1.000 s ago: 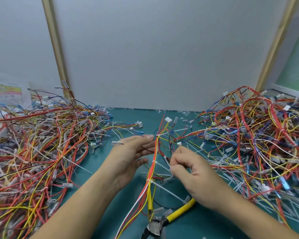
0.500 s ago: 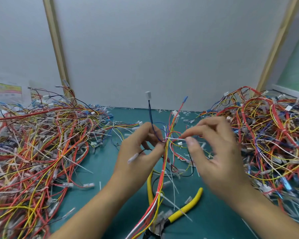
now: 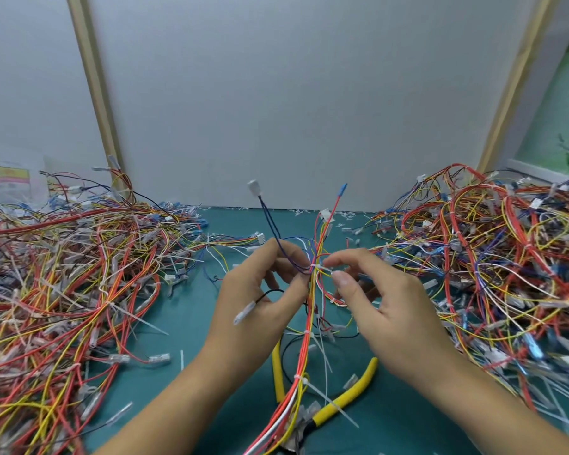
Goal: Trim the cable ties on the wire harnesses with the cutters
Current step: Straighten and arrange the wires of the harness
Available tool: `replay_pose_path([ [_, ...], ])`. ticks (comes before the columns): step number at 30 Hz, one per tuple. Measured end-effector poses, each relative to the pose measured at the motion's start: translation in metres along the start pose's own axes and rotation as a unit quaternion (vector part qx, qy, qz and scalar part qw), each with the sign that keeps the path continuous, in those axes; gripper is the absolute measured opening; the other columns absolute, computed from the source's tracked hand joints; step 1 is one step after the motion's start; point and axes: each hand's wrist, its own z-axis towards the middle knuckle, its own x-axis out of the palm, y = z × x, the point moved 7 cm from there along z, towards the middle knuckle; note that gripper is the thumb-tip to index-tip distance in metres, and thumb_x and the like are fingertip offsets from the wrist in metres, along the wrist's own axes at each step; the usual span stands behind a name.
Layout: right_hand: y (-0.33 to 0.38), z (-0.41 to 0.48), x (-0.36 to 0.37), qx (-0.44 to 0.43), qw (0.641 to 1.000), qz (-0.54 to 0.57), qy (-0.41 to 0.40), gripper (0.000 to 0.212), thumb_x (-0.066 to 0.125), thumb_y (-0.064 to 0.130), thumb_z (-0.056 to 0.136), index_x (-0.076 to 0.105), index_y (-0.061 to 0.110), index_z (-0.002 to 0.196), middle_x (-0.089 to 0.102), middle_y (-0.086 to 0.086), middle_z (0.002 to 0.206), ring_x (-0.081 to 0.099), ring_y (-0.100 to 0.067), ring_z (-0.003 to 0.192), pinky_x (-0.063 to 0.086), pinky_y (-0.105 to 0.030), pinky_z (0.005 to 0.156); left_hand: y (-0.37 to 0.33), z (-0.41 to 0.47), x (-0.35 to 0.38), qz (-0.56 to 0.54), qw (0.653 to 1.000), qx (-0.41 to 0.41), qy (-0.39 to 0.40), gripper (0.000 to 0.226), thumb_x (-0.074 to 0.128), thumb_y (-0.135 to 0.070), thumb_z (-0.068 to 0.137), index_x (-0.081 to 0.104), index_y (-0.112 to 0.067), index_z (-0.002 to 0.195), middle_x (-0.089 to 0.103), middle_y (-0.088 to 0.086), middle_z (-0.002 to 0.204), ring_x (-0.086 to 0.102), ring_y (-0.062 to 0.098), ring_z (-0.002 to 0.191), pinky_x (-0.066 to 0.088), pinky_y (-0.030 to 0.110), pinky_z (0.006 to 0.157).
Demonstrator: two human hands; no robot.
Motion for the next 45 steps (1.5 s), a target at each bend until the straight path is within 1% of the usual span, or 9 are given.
replay_pose_path([
  [6, -0.010, 0.001, 0.005, 0.058, 0.991, 0.116, 0.030, 0.017, 0.060, 0.022, 0.098, 0.063, 0.025, 0.081, 0.066, -0.001, 0.075, 0.061, -0.023, 0.070, 0.049, -0.044, 0.069, 0.006, 0.000, 0.004, 0.002, 0.999, -0.042, 0.016, 0.012, 0.065, -0.022, 0.081, 0.069, -0.032, 0.086, 0.069, -0.014, 0.078, 0.062, 0.008, 0.075, 0.043, 0.017, 0.065],
  [12, -0.007, -0.001, 0.007, 0.041, 0.992, 0.117, 0.040, 0.013, 0.065, 0.021, 0.094, 0.066, 0.026, 0.083, 0.065, -0.003, 0.074, 0.061, -0.021, 0.068, 0.048, -0.041, 0.068, 0.031, -0.004, 0.013, -0.075, 0.971, -0.217, 0.062, 0.017, 0.060, -0.032, 0.080, 0.070, -0.020, 0.073, 0.066, -0.009, 0.064, 0.059, 0.004, 0.064, 0.043, 0.013, 0.062],
  [18, -0.006, 0.002, 0.008, 0.033, 0.991, 0.105, 0.078, 0.015, 0.068, 0.019, 0.093, 0.069, 0.027, 0.081, 0.065, -0.002, 0.071, 0.056, -0.027, 0.066, 0.046, -0.045, 0.064, 0.039, -0.003, 0.018, -0.223, 0.927, -0.292, 0.068, 0.038, 0.064, -0.049, 0.076, 0.074, -0.012, 0.078, 0.052, 0.001, 0.065, 0.048, 0.017, 0.065, 0.037, 0.039, 0.069],
  [24, -0.008, 0.002, 0.007, 0.044, 0.990, 0.093, 0.093, 0.011, 0.073, 0.021, 0.089, 0.073, 0.029, 0.082, 0.064, 0.013, 0.077, 0.047, -0.003, 0.059, 0.037, -0.016, 0.058, 0.036, -0.001, 0.017, -0.197, 0.943, -0.246, 0.102, 0.029, 0.077, -0.039, 0.062, 0.069, -0.012, 0.071, 0.050, 0.002, 0.063, 0.042, 0.012, 0.060, 0.035, 0.034, 0.066],
  [28, -0.008, 0.004, 0.007, 0.061, 0.985, 0.131, 0.096, 0.015, 0.072, 0.018, 0.090, 0.072, 0.029, 0.080, 0.062, 0.010, 0.082, 0.051, -0.002, 0.063, 0.038, -0.014, 0.061, 0.037, 0.000, 0.014, -0.176, 0.951, -0.229, 0.109, 0.021, 0.076, -0.029, 0.068, 0.067, -0.010, 0.070, 0.057, -0.005, 0.061, 0.049, 0.007, 0.058, 0.039, 0.017, 0.061],
  [31, -0.008, 0.003, 0.011, 0.064, 0.980, 0.142, 0.127, 0.013, 0.068, 0.018, 0.093, 0.070, 0.025, 0.082, 0.063, 0.002, 0.079, 0.055, -0.025, 0.070, 0.043, -0.030, 0.063, 0.037, -0.001, 0.015, -0.178, 0.950, -0.228, 0.116, 0.017, 0.076, -0.026, 0.067, 0.066, -0.012, 0.070, 0.057, -0.005, 0.059, 0.049, 0.005, 0.056, 0.039, 0.012, 0.058],
  [34, -0.007, 0.003, 0.013, 0.055, 0.978, 0.145, 0.141, 0.014, 0.066, 0.017, 0.095, 0.068, 0.023, 0.082, 0.061, 0.002, 0.077, 0.055, -0.029, 0.073, 0.045, -0.038, 0.068, 0.038, -0.001, 0.016, -0.169, 0.952, -0.229, 0.111, 0.014, 0.073, -0.023, 0.066, 0.063, -0.014, 0.065, 0.053, -0.007, 0.056, 0.045, 0.005, 0.054, 0.037, 0.014, 0.055],
  [39, -0.010, 0.006, 0.017, 0.059, 0.976, 0.147, 0.150, 0.017, 0.066, 0.014, 0.095, 0.068, 0.023, 0.080, 0.061, 0.010, 0.072, 0.052, -0.005, 0.066, 0.042, -0.020, 0.063, 0.043, 0.001, 0.015, -0.155, 0.957, -0.231, 0.083, 0.014, 0.069, -0.019, 0.064, 0.059, -0.019, 0.054, 0.049, -0.008, 0.053, 0.042, 0.005, 0.050, 0.036, 0.012, 0.052],
  [45, -0.010, 0.006, 0.018, 0.054, 0.977, 0.141, 0.150, 0.019, 0.067, 0.013, 0.094, 0.068, 0.025, 0.079, 0.063, 0.010, 0.071, 0.054, -0.005, 0.067, 0.043, -0.020, 0.064, 0.046, 0.001, 0.016, -0.129, 0.962, -0.229, 0.079, 0.014, 0.066, -0.021, 0.064, 0.060, -0.021, 0.051, 0.049, -0.006, 0.051, 0.042, 0.007, 0.050, 0.036, 0.014, 0.051],
])
